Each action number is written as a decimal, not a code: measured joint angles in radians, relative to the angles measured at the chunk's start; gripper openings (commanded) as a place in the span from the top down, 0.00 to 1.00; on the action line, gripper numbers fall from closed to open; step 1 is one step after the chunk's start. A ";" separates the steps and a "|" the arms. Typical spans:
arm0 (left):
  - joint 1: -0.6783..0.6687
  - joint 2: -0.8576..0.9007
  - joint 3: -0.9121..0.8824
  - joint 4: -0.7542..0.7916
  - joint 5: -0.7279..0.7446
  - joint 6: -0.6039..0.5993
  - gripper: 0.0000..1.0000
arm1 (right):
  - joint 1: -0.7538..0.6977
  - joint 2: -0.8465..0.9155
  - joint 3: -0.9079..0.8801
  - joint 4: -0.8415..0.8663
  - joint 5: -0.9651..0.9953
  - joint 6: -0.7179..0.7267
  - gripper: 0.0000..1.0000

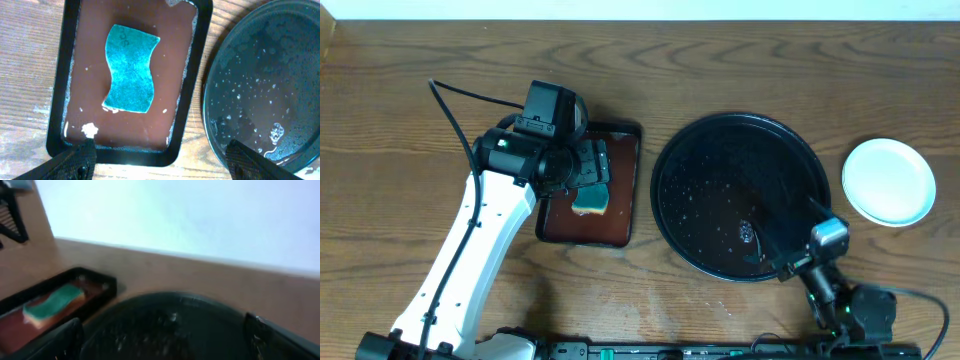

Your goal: Clean dirty plates on tray and stack at the side

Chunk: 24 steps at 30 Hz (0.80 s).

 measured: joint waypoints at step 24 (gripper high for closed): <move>0.000 0.000 0.000 0.000 0.000 0.000 0.16 | 0.053 -0.018 -0.030 -0.023 0.037 -0.140 0.01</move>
